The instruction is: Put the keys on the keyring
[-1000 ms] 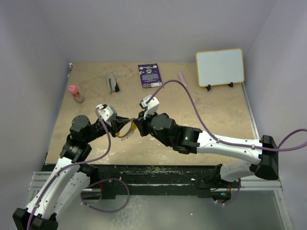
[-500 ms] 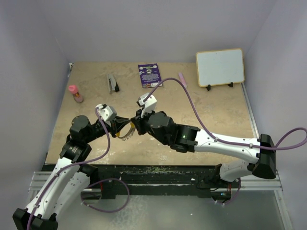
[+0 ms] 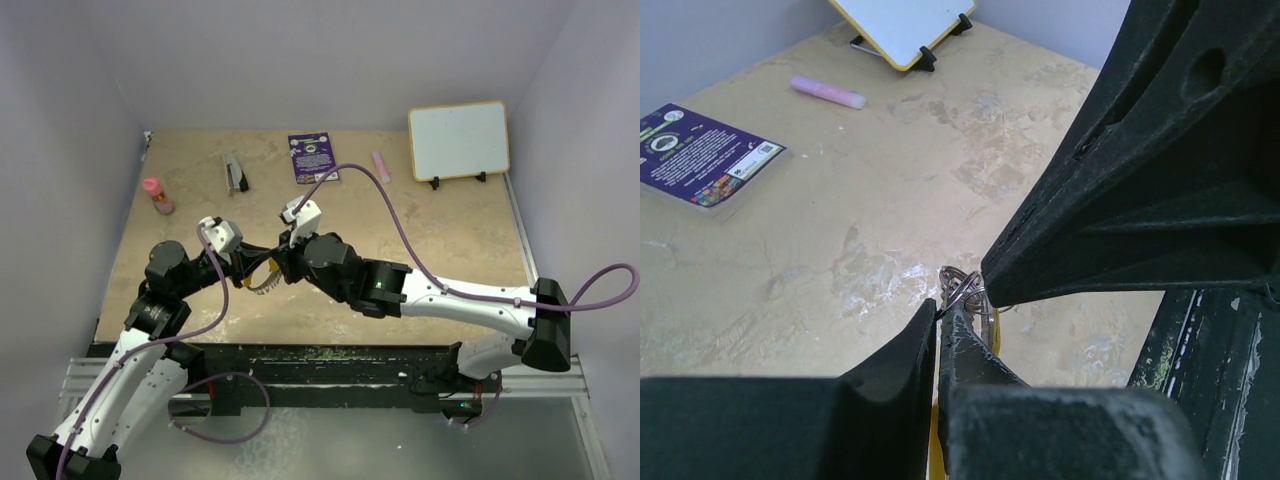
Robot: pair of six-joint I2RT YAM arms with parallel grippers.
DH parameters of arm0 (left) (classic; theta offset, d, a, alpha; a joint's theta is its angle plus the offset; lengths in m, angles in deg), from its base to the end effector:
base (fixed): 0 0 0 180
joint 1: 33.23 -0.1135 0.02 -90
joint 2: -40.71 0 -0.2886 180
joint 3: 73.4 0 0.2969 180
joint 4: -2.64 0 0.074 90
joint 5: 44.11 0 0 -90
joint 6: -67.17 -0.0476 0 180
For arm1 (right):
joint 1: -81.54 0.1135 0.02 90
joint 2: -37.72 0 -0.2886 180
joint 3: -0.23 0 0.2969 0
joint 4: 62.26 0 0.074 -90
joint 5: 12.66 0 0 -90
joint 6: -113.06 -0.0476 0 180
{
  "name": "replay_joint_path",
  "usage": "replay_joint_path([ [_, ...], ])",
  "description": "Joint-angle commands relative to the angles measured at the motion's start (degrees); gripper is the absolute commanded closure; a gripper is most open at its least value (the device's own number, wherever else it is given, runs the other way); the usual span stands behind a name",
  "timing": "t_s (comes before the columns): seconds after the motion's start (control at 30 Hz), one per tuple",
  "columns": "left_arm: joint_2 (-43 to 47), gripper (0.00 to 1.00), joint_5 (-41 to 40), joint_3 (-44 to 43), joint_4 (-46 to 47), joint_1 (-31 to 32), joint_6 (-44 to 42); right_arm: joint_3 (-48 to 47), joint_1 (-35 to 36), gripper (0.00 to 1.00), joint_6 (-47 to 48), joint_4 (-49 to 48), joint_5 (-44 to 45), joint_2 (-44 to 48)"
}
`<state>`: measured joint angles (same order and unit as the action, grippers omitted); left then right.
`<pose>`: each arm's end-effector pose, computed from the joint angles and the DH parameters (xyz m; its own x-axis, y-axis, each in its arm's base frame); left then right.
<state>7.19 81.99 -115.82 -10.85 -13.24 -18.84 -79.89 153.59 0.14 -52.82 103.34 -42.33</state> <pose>0.1641 -0.0895 0.3098 -0.1326 -0.0116 -0.9911 0.8209 0.5591 -0.1164 0.1377 0.3572 0.3791 -0.3273 0.1255 -0.9366 -0.6452 0.6944 0.3185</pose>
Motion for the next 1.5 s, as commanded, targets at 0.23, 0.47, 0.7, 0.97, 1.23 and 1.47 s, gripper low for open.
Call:
replay_joint_path([
  [0.23, 0.9, 0.97, 3.3, -3.5, 1.6, -0.3, 1.2, -2.0, 0.2, 1.00, 0.5, -0.7, 1.2, 2.0],
  [0.47, 0.7, 0.97, 3.3, -3.5, 1.1, -0.3, 0.4, -1.4, 0.2, 1.00, 0.4, -0.6, 2.1, 3.3],
  [0.7, 0.8, 0.97, 3.8, -3.5, 0.5, -0.3, 0.2, -1.4, 0.2, 1.00, 0.7, -0.4, 2.9, 3.7],
  [0.97, 0.5, 0.97, 3.9, -4.5, 1.1, -0.3, 0.5, -1.2, 0.3, 1.00, 0.3, -0.2, 2.9, 3.5],
  [1.23, 0.5, 0.97, 4.2, -4.6, 0.4, -0.2, 0.4, -1.3, 0.2, 1.00, 0.2, -0.4, 2.8, 3.1],
  [1.47, 1.2, 0.97, -22.2, -5.3, -4.5, -0.5, -9.9, 11.0, -3.6, 0.84, -6.9, 6.3, 6.8, 9.0],
])
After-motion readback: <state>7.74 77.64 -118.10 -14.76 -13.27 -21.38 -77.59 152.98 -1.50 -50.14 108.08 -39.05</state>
